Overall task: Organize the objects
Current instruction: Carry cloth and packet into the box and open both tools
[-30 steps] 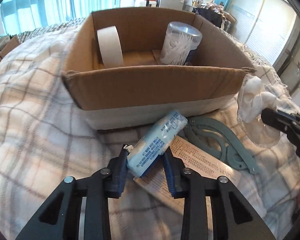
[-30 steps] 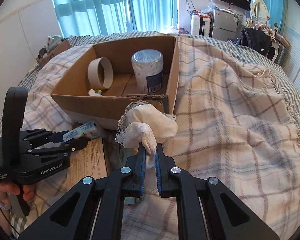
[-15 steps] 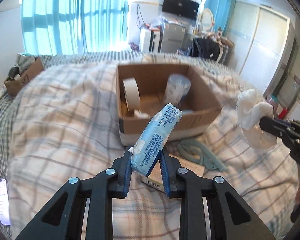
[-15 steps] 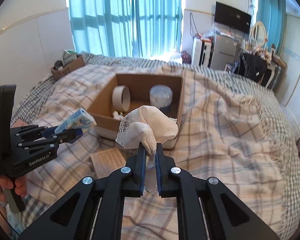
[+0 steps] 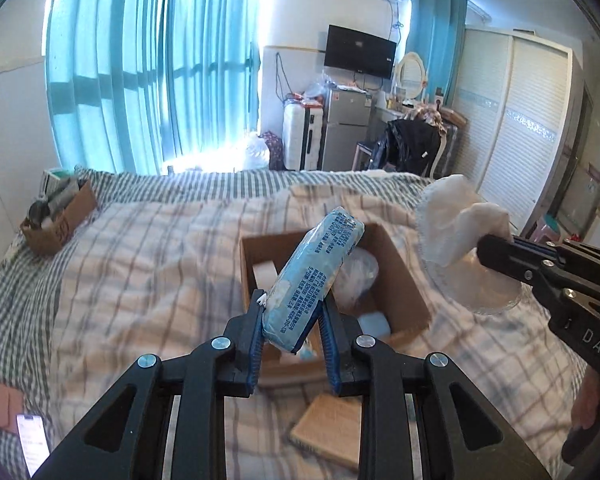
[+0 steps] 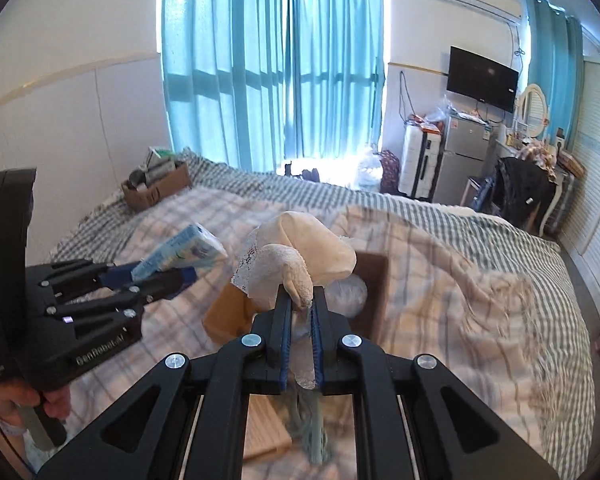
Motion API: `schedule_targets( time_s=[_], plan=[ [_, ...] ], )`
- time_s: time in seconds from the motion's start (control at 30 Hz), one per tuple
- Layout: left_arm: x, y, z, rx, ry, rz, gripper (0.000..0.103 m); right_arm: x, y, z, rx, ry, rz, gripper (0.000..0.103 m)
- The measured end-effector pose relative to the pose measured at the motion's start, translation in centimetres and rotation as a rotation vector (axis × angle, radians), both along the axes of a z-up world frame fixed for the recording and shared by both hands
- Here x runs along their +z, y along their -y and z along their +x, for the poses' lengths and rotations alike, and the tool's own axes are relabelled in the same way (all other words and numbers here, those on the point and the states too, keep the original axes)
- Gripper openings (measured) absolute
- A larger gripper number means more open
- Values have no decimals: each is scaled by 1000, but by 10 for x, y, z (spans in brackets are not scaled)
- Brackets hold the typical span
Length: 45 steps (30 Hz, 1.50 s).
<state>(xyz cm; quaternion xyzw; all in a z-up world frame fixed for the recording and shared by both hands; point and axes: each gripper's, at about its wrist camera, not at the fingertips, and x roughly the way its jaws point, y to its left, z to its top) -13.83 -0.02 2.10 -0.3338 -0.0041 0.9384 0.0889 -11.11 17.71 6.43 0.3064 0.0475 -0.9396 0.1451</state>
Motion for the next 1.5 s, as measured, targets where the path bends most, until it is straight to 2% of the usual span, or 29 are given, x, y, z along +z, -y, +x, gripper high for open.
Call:
schedule_targets(
  time_s=[0.1, 0.27, 0.5, 0.77, 1.0, 1.03, 1.1, 1.13, 1.17, 1.2, 1.27, 1.3, 1.33, 1.47, 1.5],
  plan=[
    [1, -2, -26, 5, 10, 1, 25, 2, 5, -26, 9, 7, -4, 8],
    [-14, -7, -63, -1, 51, -2, 25, -9, 9, -70, 19, 49, -29, 8],
    [-54, -8, -97, -9, 124, 8, 25, -52, 12, -117, 27, 149, -41, 8],
    [-94, -20, -118, -29, 206, 10, 25, -111, 5, -145, 27, 259, -49, 8],
    [-106, -26, -121, -27, 249, 25, 25, -125, -4, -148, 26, 276, -67, 9],
    [-106, -28, -119, -26, 247, 7, 25, -124, -5, -148, 21, 275, -70, 10],
    [-103, -31, -115, -24, 256, -3, 26, -120, -6, -145, 20, 274, -68, 23],
    [-101, -32, -113, -24, 267, 3, 30, -116, -6, -142, 18, 265, -63, 28],
    [-98, -32, -111, -16, 273, 5, 30, -113, -7, -140, 13, 260, -61, 38],
    [-95, -32, -108, -3, 269, 5, 32, -107, -8, -136, 2, 250, -60, 42],
    [-85, -31, -100, 7, 260, 4, 45, -93, -12, -128, -12, 225, -68, 45],
    [-80, -30, -97, 11, 255, 3, 60, -87, -14, -123, -12, 213, -72, 46],
    [-73, -28, -91, 25, 238, 1, 68, -77, -17, -115, -16, 194, -70, 46],
    [-43, -21, -67, 56, 182, 13, 71, -42, -29, -90, -43, 133, -66, 48],
    [-36, -19, -61, 63, 170, 7, 77, -33, -31, -82, -46, 115, -66, 49]
  ],
)
